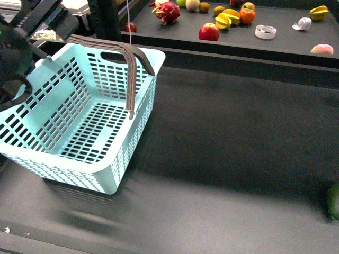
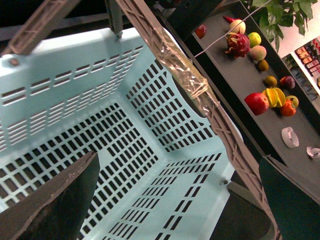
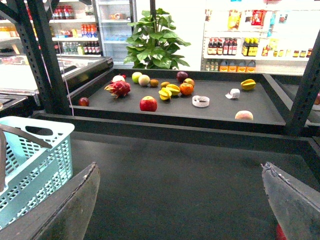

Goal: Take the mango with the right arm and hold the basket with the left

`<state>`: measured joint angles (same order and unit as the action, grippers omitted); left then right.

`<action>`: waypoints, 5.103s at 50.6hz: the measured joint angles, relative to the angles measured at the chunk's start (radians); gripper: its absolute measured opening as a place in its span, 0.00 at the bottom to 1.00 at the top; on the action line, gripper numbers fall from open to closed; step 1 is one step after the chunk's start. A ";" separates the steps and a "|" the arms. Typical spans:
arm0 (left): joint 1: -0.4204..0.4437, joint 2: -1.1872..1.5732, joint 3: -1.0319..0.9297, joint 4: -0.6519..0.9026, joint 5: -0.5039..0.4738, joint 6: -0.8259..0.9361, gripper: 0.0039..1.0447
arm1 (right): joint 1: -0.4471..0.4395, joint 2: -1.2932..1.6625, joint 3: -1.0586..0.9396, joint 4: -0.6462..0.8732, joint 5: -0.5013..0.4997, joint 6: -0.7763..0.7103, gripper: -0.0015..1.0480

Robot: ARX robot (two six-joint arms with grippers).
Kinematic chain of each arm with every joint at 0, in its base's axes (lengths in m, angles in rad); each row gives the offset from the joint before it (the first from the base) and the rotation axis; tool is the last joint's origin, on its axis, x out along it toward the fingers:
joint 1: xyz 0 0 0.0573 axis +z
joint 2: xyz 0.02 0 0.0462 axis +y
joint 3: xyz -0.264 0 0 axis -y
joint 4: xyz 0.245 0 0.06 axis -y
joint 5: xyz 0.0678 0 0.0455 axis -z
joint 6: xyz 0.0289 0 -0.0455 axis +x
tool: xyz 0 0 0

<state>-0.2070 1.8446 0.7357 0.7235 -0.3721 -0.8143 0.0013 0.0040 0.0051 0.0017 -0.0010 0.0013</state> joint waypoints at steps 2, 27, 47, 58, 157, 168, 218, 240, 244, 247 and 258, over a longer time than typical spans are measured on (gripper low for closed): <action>-0.003 0.028 0.037 -0.013 0.008 -0.015 0.95 | 0.000 0.000 0.000 0.000 0.000 0.000 0.92; -0.011 0.278 0.422 -0.156 0.061 -0.141 0.95 | 0.000 0.000 0.000 0.000 0.000 0.000 0.92; -0.011 0.357 0.499 -0.162 0.074 -0.140 0.53 | 0.000 0.000 0.000 0.000 0.000 0.000 0.92; -0.011 0.366 0.505 -0.170 0.107 -0.189 0.20 | 0.000 0.000 0.000 0.000 0.000 0.000 0.92; -0.371 -0.142 -0.137 0.311 0.539 0.504 0.08 | 0.000 0.000 0.000 0.000 0.000 0.000 0.92; -0.371 -0.142 -0.137 0.311 0.539 0.504 0.08 | 0.000 0.000 0.000 0.000 0.000 0.000 0.92; -0.372 -0.141 -0.138 0.311 0.540 0.504 0.08 | -0.374 0.935 0.056 0.637 0.011 0.005 0.92; -0.372 -0.141 -0.138 0.311 0.540 0.504 0.08 | -0.593 1.947 0.352 0.961 -0.056 -0.066 0.92; -0.372 -0.141 -0.138 0.311 0.540 0.504 0.08 | -0.606 2.041 0.409 0.961 -0.045 -0.076 0.92; -0.372 -0.141 -0.138 0.311 0.540 0.504 0.08 | -0.612 2.099 0.452 0.957 -0.039 -0.080 0.92; -0.372 -0.141 -0.138 0.311 0.539 0.504 0.08 | -0.623 2.252 0.595 0.922 0.001 -0.095 0.92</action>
<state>-0.5789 1.7035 0.5980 1.0348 0.1673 -0.3103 -0.6212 2.2562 0.6006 0.9241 -0.0002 -0.0940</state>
